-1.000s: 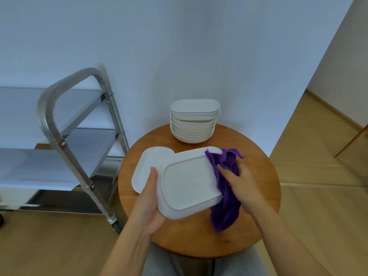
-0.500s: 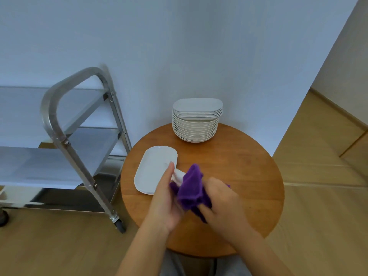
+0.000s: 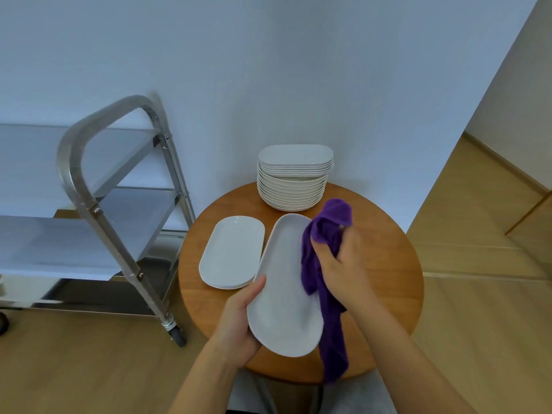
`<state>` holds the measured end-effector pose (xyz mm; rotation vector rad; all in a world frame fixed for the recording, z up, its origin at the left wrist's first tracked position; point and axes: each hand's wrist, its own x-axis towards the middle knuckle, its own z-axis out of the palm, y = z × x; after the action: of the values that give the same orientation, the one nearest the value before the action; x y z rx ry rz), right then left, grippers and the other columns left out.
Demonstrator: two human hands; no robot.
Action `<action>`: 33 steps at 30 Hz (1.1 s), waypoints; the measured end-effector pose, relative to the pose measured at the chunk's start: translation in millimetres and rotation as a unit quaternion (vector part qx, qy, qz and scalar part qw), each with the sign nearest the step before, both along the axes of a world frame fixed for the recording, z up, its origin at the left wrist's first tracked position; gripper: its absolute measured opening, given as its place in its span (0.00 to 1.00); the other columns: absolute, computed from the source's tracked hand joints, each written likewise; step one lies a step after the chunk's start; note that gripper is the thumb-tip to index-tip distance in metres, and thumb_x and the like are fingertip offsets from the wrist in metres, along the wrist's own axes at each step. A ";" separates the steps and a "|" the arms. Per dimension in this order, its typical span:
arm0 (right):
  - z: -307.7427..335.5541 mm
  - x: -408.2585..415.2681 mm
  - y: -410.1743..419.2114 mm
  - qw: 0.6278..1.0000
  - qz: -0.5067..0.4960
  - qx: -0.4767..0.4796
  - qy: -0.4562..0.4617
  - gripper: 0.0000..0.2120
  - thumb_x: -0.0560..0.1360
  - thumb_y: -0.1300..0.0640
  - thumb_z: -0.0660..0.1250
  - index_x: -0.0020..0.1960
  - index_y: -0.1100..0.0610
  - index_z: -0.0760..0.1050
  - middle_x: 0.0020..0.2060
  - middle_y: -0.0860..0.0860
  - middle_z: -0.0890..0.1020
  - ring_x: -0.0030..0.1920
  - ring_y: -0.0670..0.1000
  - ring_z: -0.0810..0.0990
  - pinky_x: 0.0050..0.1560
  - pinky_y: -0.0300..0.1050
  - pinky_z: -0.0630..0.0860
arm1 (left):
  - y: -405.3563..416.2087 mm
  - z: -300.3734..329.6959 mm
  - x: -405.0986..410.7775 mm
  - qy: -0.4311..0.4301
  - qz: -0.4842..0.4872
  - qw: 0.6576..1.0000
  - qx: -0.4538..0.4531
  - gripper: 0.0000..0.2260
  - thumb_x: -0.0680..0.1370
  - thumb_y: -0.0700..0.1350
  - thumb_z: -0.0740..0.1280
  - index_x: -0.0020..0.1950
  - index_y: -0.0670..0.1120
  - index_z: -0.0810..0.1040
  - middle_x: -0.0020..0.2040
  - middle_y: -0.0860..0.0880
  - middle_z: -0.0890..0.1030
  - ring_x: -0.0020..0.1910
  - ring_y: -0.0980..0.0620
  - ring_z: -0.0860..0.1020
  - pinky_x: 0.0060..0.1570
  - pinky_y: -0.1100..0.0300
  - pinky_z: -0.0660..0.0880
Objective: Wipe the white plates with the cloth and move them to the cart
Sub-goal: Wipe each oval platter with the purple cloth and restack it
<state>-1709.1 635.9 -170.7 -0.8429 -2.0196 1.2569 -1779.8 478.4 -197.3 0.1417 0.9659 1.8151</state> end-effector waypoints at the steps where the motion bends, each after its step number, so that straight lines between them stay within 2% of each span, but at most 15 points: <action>1: -1.6 -9.0 2.7 0.997 -0.001 0.055 -0.060 0.10 0.78 0.48 0.61 0.58 0.48 0.68 0.58 0.50 0.73 0.59 0.50 0.72 0.61 0.52 0.72 | 0.8 0.8 2.6 0.019 -0.006 1.000 0.000 0.17 0.67 0.51 0.69 0.55 0.51 0.80 0.49 0.44 0.84 0.47 0.45 0.83 0.40 0.53 0.80; 3: -11.5 -22.3 -1.2 0.974 0.014 0.145 -0.176 0.19 0.80 0.45 0.55 0.68 0.50 0.66 0.71 0.51 0.65 0.70 0.53 0.61 0.69 0.56 0.61 | 3.0 2.6 5.8 0.053 -0.011 0.999 0.005 0.23 0.67 0.53 0.69 0.61 0.50 0.75 0.52 0.44 0.84 0.50 0.45 0.83 0.41 0.54 0.80; 5: -20.7 -29.4 -16.7 0.951 0.037 0.217 -0.217 0.20 0.81 0.45 0.52 0.71 0.48 0.64 0.75 0.47 0.60 0.73 0.52 0.58 0.68 0.56 0.59 | 5.4 4.0 5.1 0.060 0.007 0.998 0.015 0.26 0.67 0.54 0.68 0.64 0.49 0.74 0.55 0.43 0.83 0.52 0.44 0.82 0.43 0.54 0.80; 9: -34.0 -23.0 -52.5 0.938 0.139 0.267 -0.173 0.18 0.79 0.49 0.56 0.68 0.48 0.68 0.72 0.44 0.67 0.67 0.48 0.68 0.58 0.49 0.66 | 7.4 0.4 -7.6 0.019 0.107 0.994 0.011 0.20 0.71 0.51 0.65 0.63 0.49 0.75 0.56 0.42 0.82 0.53 0.42 0.81 0.45 0.50 0.81; 11: -36.5 -15.6 -62.5 0.938 0.190 0.251 -0.143 0.18 0.79 0.49 0.57 0.69 0.48 0.68 0.69 0.44 0.70 0.64 0.46 0.69 0.58 0.44 0.66 | 8.0 -3.9 -16.7 -0.012 0.141 0.990 -0.005 0.21 0.70 0.51 0.66 0.62 0.47 0.75 0.54 0.41 0.83 0.53 0.41 0.81 0.45 0.50 0.80; 13: -39.1 -8.5 -64.3 0.936 0.223 0.238 -0.134 0.17 0.80 0.47 0.57 0.68 0.49 0.69 0.66 0.43 0.72 0.62 0.44 0.70 0.59 0.40 0.66 | 9.0 -8.5 -24.1 -0.029 0.143 0.989 -0.026 0.21 0.68 0.51 0.67 0.60 0.46 0.75 0.48 0.42 0.84 0.50 0.42 0.81 0.40 0.51 0.81; 15: -40.3 -4.6 -61.9 0.923 0.246 0.261 -0.142 0.16 0.79 0.46 0.57 0.63 0.50 0.72 0.60 0.43 0.76 0.57 0.43 0.72 0.55 0.37 0.68 | 10.7 -11.1 -32.5 -0.049 0.142 0.988 -0.036 0.18 0.70 0.52 0.67 0.58 0.47 0.75 0.42 0.43 0.85 0.46 0.43 0.82 0.36 0.52 0.81; 16: -40.5 -3.3 -60.4 0.918 0.253 0.271 -0.140 0.14 0.79 0.46 0.57 0.57 0.51 0.74 0.54 0.44 0.78 0.52 0.41 0.72 0.51 0.35 0.67 | 11.4 -12.0 -38.3 -0.051 0.150 0.987 -0.037 0.16 0.72 0.52 0.67 0.57 0.48 0.75 0.42 0.43 0.85 0.43 0.43 0.83 0.35 0.51 0.81; 18: -41.6 -2.1 -53.6 0.923 0.244 0.263 -0.139 0.10 0.78 0.47 0.58 0.42 0.51 0.71 0.40 0.41 0.74 0.42 0.39 0.69 0.42 0.30 0.62 | 14.9 -11.6 -50.5 -0.022 0.151 0.988 -0.035 0.13 0.74 0.52 0.65 0.57 0.51 0.74 0.43 0.45 0.85 0.41 0.44 0.84 0.36 0.50 0.80; 20: -44.7 -2.8 -42.8 0.937 0.213 0.231 -0.153 0.14 0.78 0.49 0.59 0.34 0.49 0.65 0.32 0.41 0.69 0.37 0.39 0.67 0.37 0.31 0.62 | 19.8 -10.4 -59.7 0.052 0.133 0.987 -0.068 0.10 0.77 0.52 0.62 0.57 0.53 0.74 0.44 0.47 0.85 0.43 0.47 0.84 0.36 0.52 0.80; 22: -49.2 -4.3 -32.1 0.962 0.160 0.169 -0.143 0.15 0.78 0.53 0.60 0.33 0.53 0.68 0.30 0.45 0.70 0.36 0.42 0.69 0.36 0.36 0.63 | 22.2 -10.2 -69.8 0.136 0.127 0.974 -0.130 0.11 0.79 0.53 0.59 0.60 0.53 0.72 0.49 0.47 0.84 0.47 0.45 0.83 0.43 0.49 0.81; 25: -54.7 -6.7 -16.4 0.993 0.056 0.082 -0.062 0.16 0.77 0.55 0.61 0.30 0.55 0.69 0.27 0.48 0.72 0.33 0.45 0.71 0.34 0.37 0.64 | 17.9 -11.4 -93.6 0.223 0.139 0.937 -0.230 0.18 0.80 0.55 0.57 0.67 0.50 0.68 0.60 0.46 0.78 0.57 0.43 0.77 0.58 0.42 0.75; 29: -58.4 -18.0 -0.4 0.993 0.030 0.084 -0.075 0.14 0.77 0.56 0.62 0.32 0.55 0.70 0.28 0.49 0.73 0.33 0.48 0.72 0.34 0.45 0.68 | 10.6 -21.1 -126.0 0.261 0.131 0.902 -0.319 0.17 0.80 0.51 0.60 0.66 0.45 0.69 0.61 0.43 0.76 0.58 0.41 0.76 0.60 0.42 0.73; 33: -62.0 -35.1 5.4 0.991 0.034 0.089 -0.092 0.14 0.76 0.53 0.61 0.33 0.56 0.71 0.29 0.50 0.73 0.34 0.49 0.72 0.34 0.45 0.67 | 10.1 -38.5 -143.6 0.262 0.113 0.886 -0.365 0.17 0.80 0.48 0.61 0.66 0.41 0.69 0.61 0.42 0.76 0.59 0.40 0.76 0.60 0.41 0.73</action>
<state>-1744.2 641.3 -232.7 -0.8371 -2.2857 1.0472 -1923.4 488.5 -235.8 0.0451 2.0660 1.5103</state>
